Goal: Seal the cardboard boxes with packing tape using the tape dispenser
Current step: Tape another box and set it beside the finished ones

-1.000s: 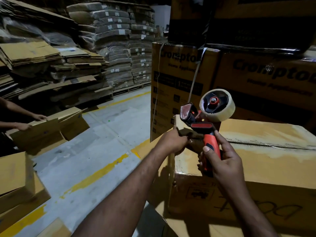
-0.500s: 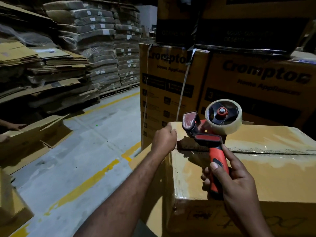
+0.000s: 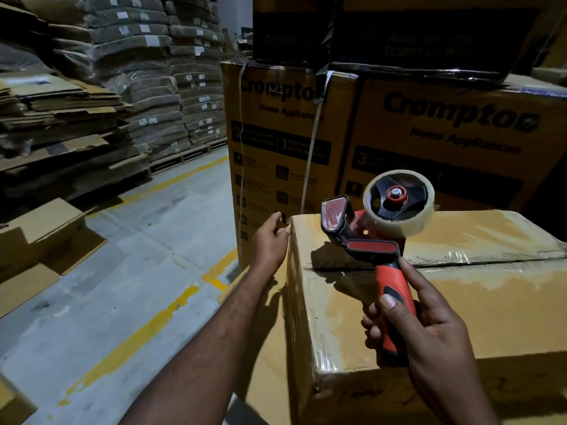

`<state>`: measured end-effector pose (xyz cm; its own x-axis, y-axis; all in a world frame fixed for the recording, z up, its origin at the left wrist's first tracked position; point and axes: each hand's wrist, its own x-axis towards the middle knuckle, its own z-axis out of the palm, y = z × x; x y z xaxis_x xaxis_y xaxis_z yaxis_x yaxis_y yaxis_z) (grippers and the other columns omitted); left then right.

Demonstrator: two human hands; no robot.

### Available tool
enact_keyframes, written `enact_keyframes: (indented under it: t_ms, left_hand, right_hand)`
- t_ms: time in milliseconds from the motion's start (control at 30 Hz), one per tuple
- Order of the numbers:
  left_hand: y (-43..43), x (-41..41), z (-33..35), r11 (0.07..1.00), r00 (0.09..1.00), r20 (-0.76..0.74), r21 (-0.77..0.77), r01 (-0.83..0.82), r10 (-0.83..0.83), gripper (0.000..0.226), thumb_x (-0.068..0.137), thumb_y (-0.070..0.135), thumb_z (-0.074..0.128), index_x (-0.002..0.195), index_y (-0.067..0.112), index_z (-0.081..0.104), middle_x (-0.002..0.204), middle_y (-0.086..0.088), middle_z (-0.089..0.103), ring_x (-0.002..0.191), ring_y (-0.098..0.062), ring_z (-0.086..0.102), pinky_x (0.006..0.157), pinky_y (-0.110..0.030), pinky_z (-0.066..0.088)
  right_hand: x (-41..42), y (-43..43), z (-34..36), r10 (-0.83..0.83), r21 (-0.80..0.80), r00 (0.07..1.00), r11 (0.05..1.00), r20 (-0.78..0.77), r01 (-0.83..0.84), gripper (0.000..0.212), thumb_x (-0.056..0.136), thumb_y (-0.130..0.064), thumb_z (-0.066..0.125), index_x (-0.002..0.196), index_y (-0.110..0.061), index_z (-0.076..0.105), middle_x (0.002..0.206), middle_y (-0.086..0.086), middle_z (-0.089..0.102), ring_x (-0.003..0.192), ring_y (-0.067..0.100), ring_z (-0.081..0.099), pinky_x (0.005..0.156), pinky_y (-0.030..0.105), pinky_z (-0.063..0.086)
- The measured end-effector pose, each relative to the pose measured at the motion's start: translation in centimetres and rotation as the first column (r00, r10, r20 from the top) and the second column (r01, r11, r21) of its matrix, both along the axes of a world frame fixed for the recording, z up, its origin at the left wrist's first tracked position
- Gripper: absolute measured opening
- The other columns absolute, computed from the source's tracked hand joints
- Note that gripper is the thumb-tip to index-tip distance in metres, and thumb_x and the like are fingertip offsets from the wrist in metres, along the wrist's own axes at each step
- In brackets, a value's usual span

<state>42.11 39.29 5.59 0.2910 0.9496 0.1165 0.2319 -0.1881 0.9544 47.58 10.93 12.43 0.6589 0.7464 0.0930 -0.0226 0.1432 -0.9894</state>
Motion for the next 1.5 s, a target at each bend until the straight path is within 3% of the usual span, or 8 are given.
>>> enact_keyframes:
  t_ms: [400,800,1000,1133,1167,1200,1267,1500]
  left_hand:
    - [1.0,0.2,0.1,0.977,0.998,0.068,0.212,-0.025,0.011,0.017,0.094,0.016,0.068,0.109,0.023,0.072,0.097,0.012,0.070,0.089,0.001,0.064,0.068,-0.005,0.050]
    - [0.0,0.9,0.2,0.997,0.987,0.144,-0.016,0.075,-0.072,0.033,0.096,0.032,0.052,0.114,0.017,0.076,0.115,-0.001,0.069,0.099,-0.011,0.062,0.074,-0.027,0.046]
    - [-1.6,1.4,1.1,0.988,0.989,0.125,-0.123,0.096,-0.081,0.043,0.103,0.035,0.053,0.124,0.000,0.065,0.141,-0.009,0.060,0.127,-0.025,0.056,0.102,-0.040,0.048]
    - [-1.5,1.7,1.8,0.965,0.978,-0.012,-0.171,0.201,-0.206,0.043,0.099,0.045,0.056,0.125,0.010,0.062,0.112,-0.011,0.069,0.092,-0.024,0.066,0.053,-0.028,0.042]
    - [-1.3,1.8,1.7,0.959,0.971,-0.046,-0.178,0.223,-0.234,0.042,0.099,0.045,0.056,0.128,0.014,0.060,0.117,-0.011,0.068,0.096,-0.025,0.066,0.053,-0.030,0.054]
    - [-1.2,1.8,1.7,0.955,0.967,-0.054,-0.183,0.235,-0.248,0.039,0.100,0.042,0.055,0.129,0.017,0.059,0.120,-0.011,0.067,0.099,-0.026,0.067,0.074,-0.021,0.032]
    - [-1.0,1.2,2.0,0.949,0.961,-0.038,-0.177,0.262,-0.272,0.028,0.103,0.035,0.053,0.125,0.020,0.062,0.115,-0.007,0.069,0.089,-0.017,0.065,0.052,-0.019,0.037]
    - [0.8,0.3,4.1,0.914,0.898,-0.169,-0.075,0.398,-0.405,0.020,0.102,0.034,0.056,0.112,0.019,0.065,0.097,-0.004,0.070,0.078,-0.019,0.060,0.062,-0.031,0.045]
  right_hand:
    - [0.3,0.5,-0.3,-0.015,-0.020,1.000,1.000,0.017,0.015,0.067,0.077,-0.024,0.079,0.132,-0.051,0.053,0.091,0.028,0.064,0.073,0.036,0.067,0.064,0.041,0.054]
    - [-0.2,0.4,-0.3,-0.052,-0.020,0.996,0.998,0.070,0.054,0.063,0.078,-0.022,0.068,0.132,-0.053,0.053,0.092,0.020,0.067,0.072,0.032,0.068,0.060,0.034,0.055]
    - [-0.8,0.6,-0.3,-0.063,-0.030,0.987,0.997,0.150,0.068,0.063,0.077,-0.028,0.067,0.133,-0.054,0.051,0.098,0.016,0.066,0.074,0.029,0.070,0.064,0.038,0.059]
    - [-1.2,0.7,-0.4,-0.075,-0.035,0.979,0.996,0.188,0.083,0.062,0.076,-0.032,0.068,0.130,-0.058,0.052,0.115,0.009,0.060,0.077,0.029,0.070,0.066,0.045,0.061]
    - [-1.3,0.8,-0.5,-0.077,-0.036,0.978,0.996,0.196,0.085,0.061,0.076,-0.034,0.069,0.128,-0.060,0.051,0.119,0.006,0.058,0.078,0.028,0.070,0.066,0.046,0.061]
    - [-1.6,1.0,-0.6,-0.080,-0.040,0.975,0.995,0.207,0.090,0.060,0.077,-0.035,0.069,0.128,-0.061,0.051,0.121,0.004,0.057,0.079,0.027,0.070,0.067,0.047,0.061]
    - [-2.2,1.7,-0.8,-0.104,-0.050,0.966,0.992,0.238,0.119,0.060,0.081,-0.036,0.070,0.129,-0.062,0.048,0.121,-0.007,0.056,0.080,0.025,0.070,0.066,0.050,0.061]
    - [-4.6,4.1,-0.8,-0.181,-0.001,0.967,0.983,0.179,0.184,0.060,0.091,-0.020,0.067,0.138,-0.049,0.044,0.092,-0.002,0.068,0.066,0.022,0.067,0.060,0.040,0.060]
